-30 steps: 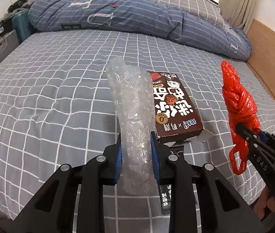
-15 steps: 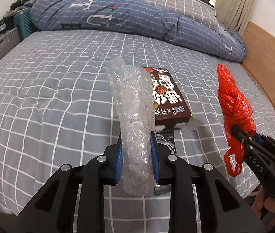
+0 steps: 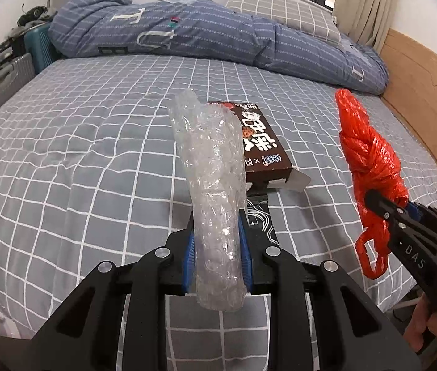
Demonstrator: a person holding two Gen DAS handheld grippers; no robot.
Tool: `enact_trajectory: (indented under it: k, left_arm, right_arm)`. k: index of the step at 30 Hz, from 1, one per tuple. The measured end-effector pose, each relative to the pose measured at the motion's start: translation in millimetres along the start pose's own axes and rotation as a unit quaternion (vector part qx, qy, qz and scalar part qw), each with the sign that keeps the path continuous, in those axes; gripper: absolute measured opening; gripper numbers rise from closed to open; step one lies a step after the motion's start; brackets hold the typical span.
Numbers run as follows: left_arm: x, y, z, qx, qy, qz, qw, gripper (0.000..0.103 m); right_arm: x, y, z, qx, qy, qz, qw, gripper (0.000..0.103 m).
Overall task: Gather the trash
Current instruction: 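Carry the bubble wrap and red bag over the black trash bin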
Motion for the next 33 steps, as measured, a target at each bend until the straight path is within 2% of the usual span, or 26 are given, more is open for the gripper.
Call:
enact_trajectory:
  k: [17,33]
  left_arm:
    - [10,-4,-26,-0.007,0.013,-0.004,0.9999,0.023]
    - [6,-12,-33,-0.004,0.006,-0.006,1.0000,0.023]
  right_arm:
    - [-8,-17,-7,0.011,-0.012,0.002,1.000,0.026]
    - [-10,-20,-13,0.006,-0.015,-0.001,1.000,0.026]
Point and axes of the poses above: each gripper's, at about its wrist camera, not at the fingertips, and y roughly the way its jaws point, x to its right, z to its top, the point moved 7 cm from there along y, roughly the way its jaws point, and after that the axes turned 10 degrees about -x, right-handed, at the moved point
